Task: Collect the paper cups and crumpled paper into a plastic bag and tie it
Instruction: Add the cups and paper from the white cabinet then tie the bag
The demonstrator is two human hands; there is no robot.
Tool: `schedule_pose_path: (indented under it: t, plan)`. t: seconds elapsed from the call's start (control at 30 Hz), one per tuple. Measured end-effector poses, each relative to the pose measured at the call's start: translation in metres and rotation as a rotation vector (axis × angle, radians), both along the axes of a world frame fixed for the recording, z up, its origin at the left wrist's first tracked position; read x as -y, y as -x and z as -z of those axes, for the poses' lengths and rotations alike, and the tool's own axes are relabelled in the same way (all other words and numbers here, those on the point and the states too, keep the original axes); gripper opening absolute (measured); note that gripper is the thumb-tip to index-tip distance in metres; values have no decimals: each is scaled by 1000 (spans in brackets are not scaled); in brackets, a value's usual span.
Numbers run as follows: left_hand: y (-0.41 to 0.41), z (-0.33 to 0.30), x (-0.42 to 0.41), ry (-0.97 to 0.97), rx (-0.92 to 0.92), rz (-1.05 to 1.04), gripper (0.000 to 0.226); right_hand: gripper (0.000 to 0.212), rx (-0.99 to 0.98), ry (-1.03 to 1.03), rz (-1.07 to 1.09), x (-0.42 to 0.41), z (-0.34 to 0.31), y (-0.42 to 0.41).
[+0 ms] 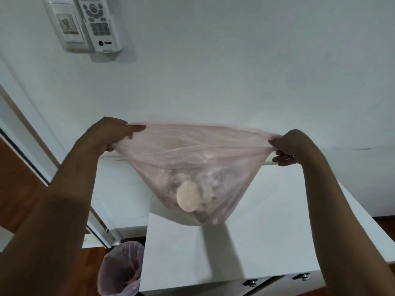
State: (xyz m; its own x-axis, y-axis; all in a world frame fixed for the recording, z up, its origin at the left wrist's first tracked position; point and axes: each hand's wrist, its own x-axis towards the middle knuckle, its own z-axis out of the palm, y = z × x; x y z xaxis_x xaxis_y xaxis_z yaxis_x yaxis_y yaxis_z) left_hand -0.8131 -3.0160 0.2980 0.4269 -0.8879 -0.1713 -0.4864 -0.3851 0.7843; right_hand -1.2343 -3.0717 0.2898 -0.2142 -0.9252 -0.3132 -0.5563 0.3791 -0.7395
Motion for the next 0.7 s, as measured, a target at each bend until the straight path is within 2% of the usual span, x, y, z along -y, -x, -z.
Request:
schedule_pose_path:
  t: [0.1, 0.17, 0.23, 0.3, 0.33, 0.37, 0.43, 0.5, 0.6, 0.67, 0.7]
  plan:
    - [4, -1, -1, 109, 41, 9, 39, 21, 144, 160, 75, 4, -2, -1]
    - [8, -2, -2, 172, 55, -3, 39, 18, 248, 154, 63, 3, 0, -6]
    - [10, -1, -2, 174, 67, 39, 35, 20, 271, 157, 80, 4, 7, -11]
    - [13, 3, 0, 107, 149, 128, 23, 33, 184, 158, 68, 5, 16, -16]
    - [15, 6, 1, 66, 216, 167, 12, 44, 122, 132, 34, 2, 21, -20]
    - [18, 8, 0, 43, 276, 205, 11, 58, 74, 82, -14, 0, 27, -24]
    - [25, 13, 2, 39, 292, 337, 46, 91, 53, -13, -90, -7, 37, -34]
    - [45, 14, 4, 57, 251, 509, 71, 108, 49, 42, -149, -10, 50, -42]
    - [88, 23, 14, -65, 357, 684, 84, 98, -53, 253, -177, -12, 65, -53]
    - [109, 37, 22, -190, 522, 743, 74, 88, -3, 378, -131, -13, 67, -58]
    - [114, 46, 27, -220, 591, 749, 59, 84, 43, 433, -83, -15, 66, -57]
